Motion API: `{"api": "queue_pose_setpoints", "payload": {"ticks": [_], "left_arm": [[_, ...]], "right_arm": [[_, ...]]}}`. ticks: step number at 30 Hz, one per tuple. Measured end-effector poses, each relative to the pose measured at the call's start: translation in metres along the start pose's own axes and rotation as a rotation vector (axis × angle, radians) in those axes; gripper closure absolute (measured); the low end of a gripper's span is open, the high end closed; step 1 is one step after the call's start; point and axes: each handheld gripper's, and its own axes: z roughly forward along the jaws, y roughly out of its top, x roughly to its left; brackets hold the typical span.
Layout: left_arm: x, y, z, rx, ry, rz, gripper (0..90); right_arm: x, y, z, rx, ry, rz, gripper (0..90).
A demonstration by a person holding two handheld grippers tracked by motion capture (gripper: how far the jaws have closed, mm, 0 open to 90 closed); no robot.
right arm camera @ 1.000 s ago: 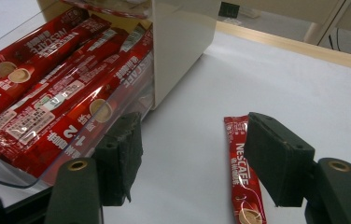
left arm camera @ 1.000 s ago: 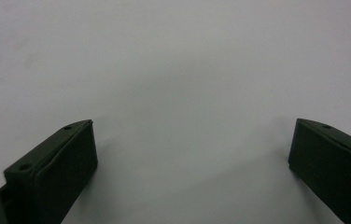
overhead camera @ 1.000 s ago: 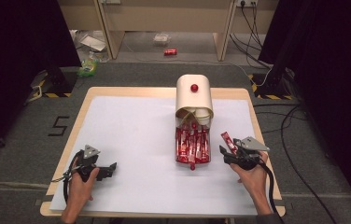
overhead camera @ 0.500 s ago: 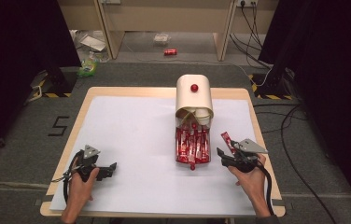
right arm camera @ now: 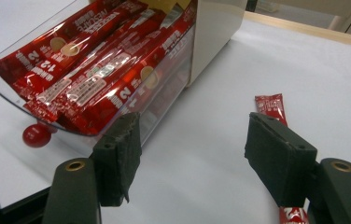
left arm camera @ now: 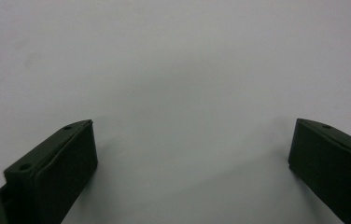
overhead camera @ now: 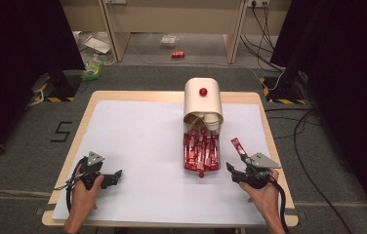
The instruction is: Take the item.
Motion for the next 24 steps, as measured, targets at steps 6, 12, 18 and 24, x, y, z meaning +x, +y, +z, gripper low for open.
{"api": "queue_pose_setpoints", "payload": {"ticks": [6,12,18,24], "left_arm": [[0.0,0.0,0.0,0.0,0.0,0.0,0.6],[0.0,0.0,0.0,0.0,0.0,0.0,0.5],[0.0,0.0,0.0,0.0,0.0,0.0,0.5],[0.0,0.0,0.0,0.0,0.0,0.0,0.6]], "right_arm": [[0.003,-0.005,-0.004,0.004,0.011,0.002,36.1],[0.007,-0.011,-0.008,0.004,0.031,-0.002,36.0],[0.01,-0.014,-0.008,0.012,0.052,-0.008,35.8],[0.013,-0.017,-0.005,0.025,0.068,-0.016,35.6]]}}
